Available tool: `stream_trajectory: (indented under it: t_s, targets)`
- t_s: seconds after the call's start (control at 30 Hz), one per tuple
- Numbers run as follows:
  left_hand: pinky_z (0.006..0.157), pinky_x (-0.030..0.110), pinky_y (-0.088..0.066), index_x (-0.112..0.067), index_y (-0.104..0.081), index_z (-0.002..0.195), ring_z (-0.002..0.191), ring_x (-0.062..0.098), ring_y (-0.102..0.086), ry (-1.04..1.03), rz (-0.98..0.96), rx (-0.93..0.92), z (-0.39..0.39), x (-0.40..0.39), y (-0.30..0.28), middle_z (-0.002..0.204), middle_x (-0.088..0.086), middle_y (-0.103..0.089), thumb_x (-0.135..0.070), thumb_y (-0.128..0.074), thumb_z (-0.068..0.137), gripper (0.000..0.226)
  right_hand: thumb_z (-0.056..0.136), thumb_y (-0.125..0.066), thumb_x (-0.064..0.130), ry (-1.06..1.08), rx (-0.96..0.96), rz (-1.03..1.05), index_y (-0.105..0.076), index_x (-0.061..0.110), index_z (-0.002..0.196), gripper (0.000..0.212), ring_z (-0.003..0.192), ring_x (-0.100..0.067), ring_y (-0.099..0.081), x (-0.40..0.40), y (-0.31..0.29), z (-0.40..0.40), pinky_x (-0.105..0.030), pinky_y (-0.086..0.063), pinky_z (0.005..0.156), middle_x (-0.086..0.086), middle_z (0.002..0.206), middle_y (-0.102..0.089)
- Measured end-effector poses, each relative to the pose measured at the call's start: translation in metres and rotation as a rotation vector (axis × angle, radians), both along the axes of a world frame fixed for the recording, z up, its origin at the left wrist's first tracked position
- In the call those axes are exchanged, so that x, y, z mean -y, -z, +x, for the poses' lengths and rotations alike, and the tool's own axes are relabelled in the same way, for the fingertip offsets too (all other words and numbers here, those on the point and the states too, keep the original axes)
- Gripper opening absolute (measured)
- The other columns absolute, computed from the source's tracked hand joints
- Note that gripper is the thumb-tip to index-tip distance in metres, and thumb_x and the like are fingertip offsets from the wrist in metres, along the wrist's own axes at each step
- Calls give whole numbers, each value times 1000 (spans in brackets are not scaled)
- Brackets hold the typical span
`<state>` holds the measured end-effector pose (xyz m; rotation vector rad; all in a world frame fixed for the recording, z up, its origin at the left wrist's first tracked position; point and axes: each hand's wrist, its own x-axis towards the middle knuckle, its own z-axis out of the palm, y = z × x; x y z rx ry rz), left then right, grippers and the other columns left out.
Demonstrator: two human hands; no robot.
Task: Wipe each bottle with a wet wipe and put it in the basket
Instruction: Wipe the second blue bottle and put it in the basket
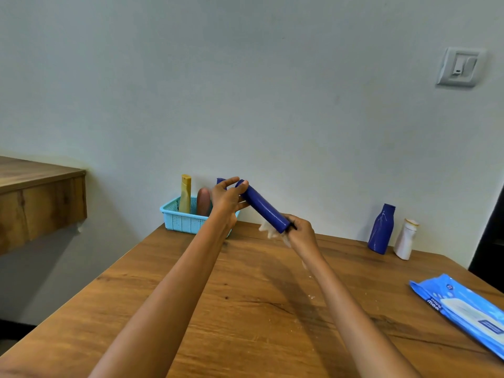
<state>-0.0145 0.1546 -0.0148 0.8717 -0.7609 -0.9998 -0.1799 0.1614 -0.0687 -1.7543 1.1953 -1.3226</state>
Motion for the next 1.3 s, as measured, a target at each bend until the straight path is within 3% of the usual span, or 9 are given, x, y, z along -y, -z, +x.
stream_trajectory:
  t_s: [0.1,0.27,0.5,0.6,0.77,0.87,1.07,1.23,1.3]
  targets:
    - [86,43,-55,-6,-52,124,104,32,-62,-29,-7,38,-2,-1,-1,117,18,-58,-3,-65,85,41,91,-55,6,-2,194,127,-59,13,118,28,91,-9,-63,2,1,-3,-14,-49,64,-5,106,-66]
    - [84,41,-56,-7,-53,121,106,32,-61,-127,-6,88,-3,0,4,119,16,-57,-5,-67,83,41,89,-56,1,82,181,133,-60,11,120,32,110,-20,-59,7,2,-3,-39,-52,93,-5,115,-63]
    - [78,27,-54,-12,-52,121,101,19,-59,-288,-34,178,-17,3,12,117,9,-60,-11,-71,81,45,92,-53,3,148,-71,-70,-67,9,113,26,99,-9,-59,1,-11,11,-14,-43,78,-4,113,-68]
    - [86,36,-55,-12,-52,119,99,19,-60,-330,-13,91,-15,6,13,117,8,-59,-12,-73,80,45,93,-50,3,156,-138,-117,-67,9,113,27,100,-12,-61,-1,-10,18,-15,-43,78,-5,113,-68]
    - [86,42,-55,-20,-47,108,102,22,-61,-350,6,-26,-1,8,16,118,9,-58,-11,-73,79,40,91,-54,6,183,-176,-57,-72,11,99,21,76,-5,-58,2,3,10,-14,-43,63,-4,105,-69]
    - [85,42,-56,-19,-48,109,103,24,-62,-333,1,-59,4,10,16,119,11,-58,-10,-72,80,39,91,-54,4,194,-73,-21,-72,11,96,20,73,-5,-60,4,7,3,-11,-43,56,-5,101,-70]
    - [79,36,-57,-13,-48,118,106,27,-60,-229,-9,-30,-6,8,12,121,12,-55,-6,-70,81,44,92,-51,4,216,381,-3,-66,13,110,26,107,-16,-59,5,-3,-2,-25,-52,84,-2,115,-65]
    - [76,31,-56,-11,-49,121,108,27,-60,-181,-28,10,-13,5,9,117,11,-57,-5,-68,82,44,93,-46,1,-92,674,361,-62,5,110,24,83,-17,-62,-2,-2,-5,-17,-50,53,-13,110,-64]
    - [80,34,-56,-12,-49,118,108,26,-60,-177,-27,-26,-13,5,11,117,11,-57,-4,-68,82,42,94,-45,6,-188,773,453,-62,6,106,21,79,-20,-61,-1,1,-8,-18,-48,53,-13,101,-69]
